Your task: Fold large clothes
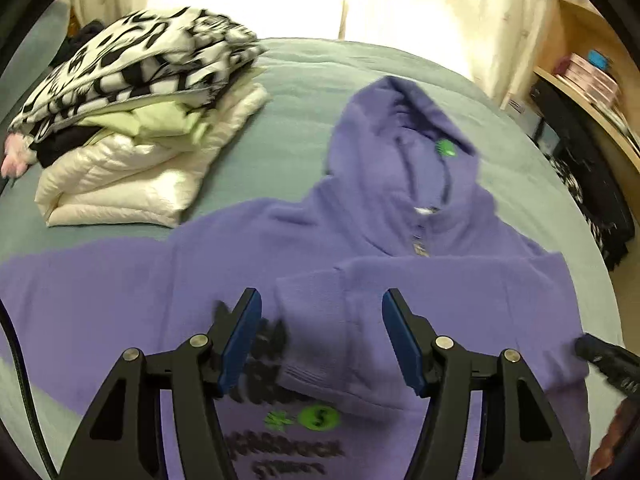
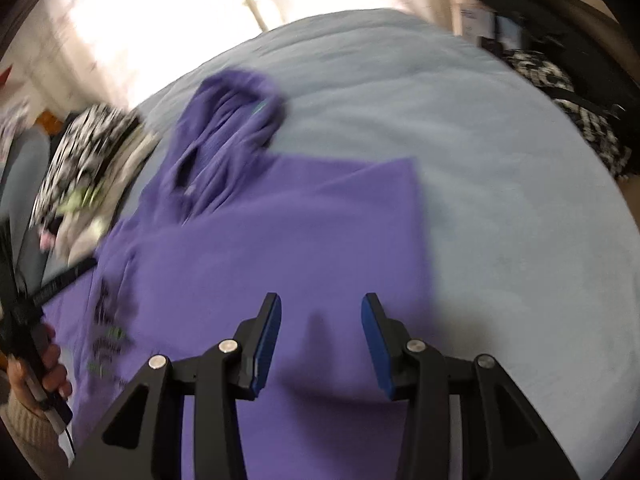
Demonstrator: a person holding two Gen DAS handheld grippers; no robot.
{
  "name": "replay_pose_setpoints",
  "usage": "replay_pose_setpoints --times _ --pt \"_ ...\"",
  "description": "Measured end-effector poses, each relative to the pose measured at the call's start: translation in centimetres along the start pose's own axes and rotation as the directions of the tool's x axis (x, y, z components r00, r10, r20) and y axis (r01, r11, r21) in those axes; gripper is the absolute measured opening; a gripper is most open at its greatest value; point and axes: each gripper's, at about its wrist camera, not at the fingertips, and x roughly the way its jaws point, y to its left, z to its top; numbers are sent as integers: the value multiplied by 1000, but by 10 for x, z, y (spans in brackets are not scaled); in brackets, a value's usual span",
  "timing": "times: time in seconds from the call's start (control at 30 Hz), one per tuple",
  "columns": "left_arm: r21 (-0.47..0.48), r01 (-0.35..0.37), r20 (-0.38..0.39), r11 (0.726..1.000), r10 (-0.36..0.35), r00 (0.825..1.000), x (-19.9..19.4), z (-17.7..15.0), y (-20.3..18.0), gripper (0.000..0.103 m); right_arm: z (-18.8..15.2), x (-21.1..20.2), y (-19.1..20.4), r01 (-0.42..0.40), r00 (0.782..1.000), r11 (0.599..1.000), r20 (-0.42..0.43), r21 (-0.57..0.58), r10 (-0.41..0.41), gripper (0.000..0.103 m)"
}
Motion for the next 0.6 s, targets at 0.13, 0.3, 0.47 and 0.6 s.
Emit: replay_pose_setpoints --times 0.13,0.3,0.47,0.6 --pt "24 74 -20 997 -73 997 2 -19 -28 61 -17 15 43 -90 996 994 -24 -64 89 42" --pt "32 56 -107 998 -52 993 31 -44 -45 61 -34 34 65 -118 991 987 -80 -112 109 42" --pt "20 60 -116 998 -57 992 36 -46 -33 56 -37 32 39 -124 990 987 -86 -100 116 25" --pt "-42 26 -123 999 -31 992 38 -41 -6 55 -35 18 -18 71 997 997 -15 -20 -71 25"
